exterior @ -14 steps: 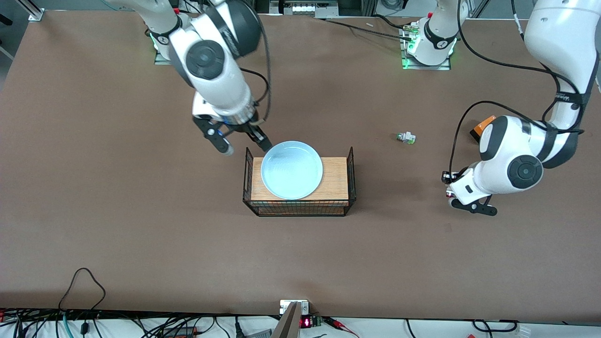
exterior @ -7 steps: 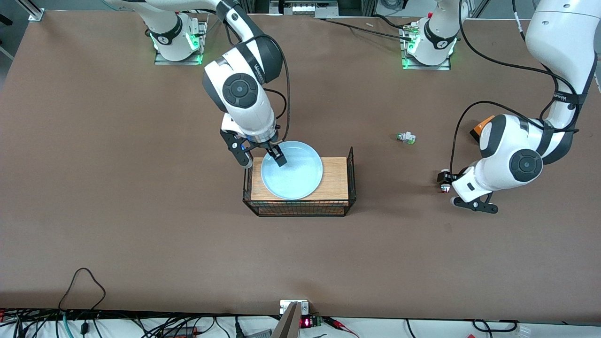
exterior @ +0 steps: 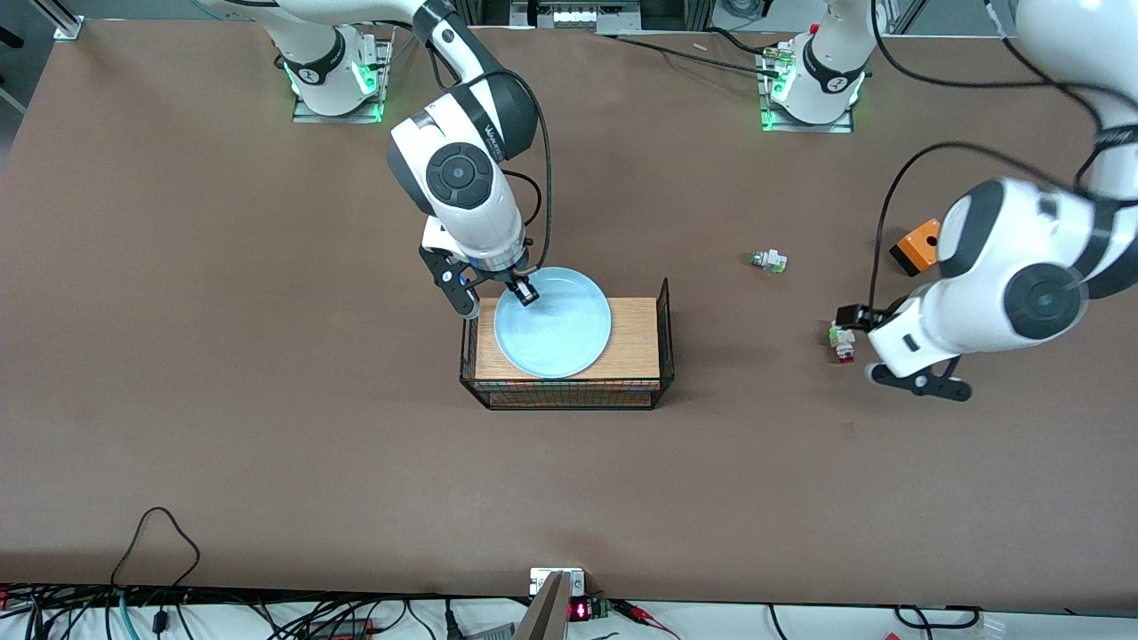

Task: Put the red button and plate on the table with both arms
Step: 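Set the red button on the table and open the left gripper, then lift the plate with the right gripper while the left gripper rises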

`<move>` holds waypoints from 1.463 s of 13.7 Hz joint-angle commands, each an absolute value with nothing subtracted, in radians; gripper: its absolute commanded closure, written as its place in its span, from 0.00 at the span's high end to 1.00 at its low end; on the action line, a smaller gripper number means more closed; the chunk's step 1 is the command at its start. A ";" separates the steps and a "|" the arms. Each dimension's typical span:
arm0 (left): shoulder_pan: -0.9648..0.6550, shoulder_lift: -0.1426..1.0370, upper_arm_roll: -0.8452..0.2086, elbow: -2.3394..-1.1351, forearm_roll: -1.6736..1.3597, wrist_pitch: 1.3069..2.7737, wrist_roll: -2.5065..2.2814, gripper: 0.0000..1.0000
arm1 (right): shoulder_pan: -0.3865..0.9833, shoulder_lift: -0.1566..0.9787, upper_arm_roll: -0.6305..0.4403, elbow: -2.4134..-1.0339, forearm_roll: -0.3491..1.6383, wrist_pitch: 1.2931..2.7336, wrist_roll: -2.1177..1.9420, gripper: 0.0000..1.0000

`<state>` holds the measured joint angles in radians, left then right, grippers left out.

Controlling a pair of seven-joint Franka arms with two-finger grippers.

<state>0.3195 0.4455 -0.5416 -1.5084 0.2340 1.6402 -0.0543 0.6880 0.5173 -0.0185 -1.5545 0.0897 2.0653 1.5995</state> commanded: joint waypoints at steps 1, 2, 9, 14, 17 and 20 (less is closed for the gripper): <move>0.318 0.456 -0.584 -1.329 0.227 1.440 -0.064 1.00 | 0.704 0.534 -0.032 -1.536 0.086 2.056 1.591 0.34; 0.322 0.453 -0.604 -1.277 0.229 1.389 -0.055 1.00 | 0.703 0.534 -0.031 -1.534 0.086 2.057 1.579 0.22; -0.029 0.099 -0.088 -1.605 -0.009 1.601 -0.055 1.00 | 0.692 0.477 -0.032 -1.525 0.123 1.965 1.431 0.00; -0.035 -0.012 -0.063 -1.758 -0.012 1.682 -0.048 1.00 | 0.712 0.381 -0.032 -1.357 0.235 1.716 1.439 0.00; -0.031 -0.012 -0.072 -1.753 -0.011 1.674 -0.046 1.00 | 0.675 0.364 -0.055 -1.286 0.226 1.628 1.347 0.00; -0.035 -0.011 -0.075 -1.749 -0.015 1.677 -0.040 1.00 | 0.545 0.333 -0.066 -1.284 0.236 1.623 1.179 0.00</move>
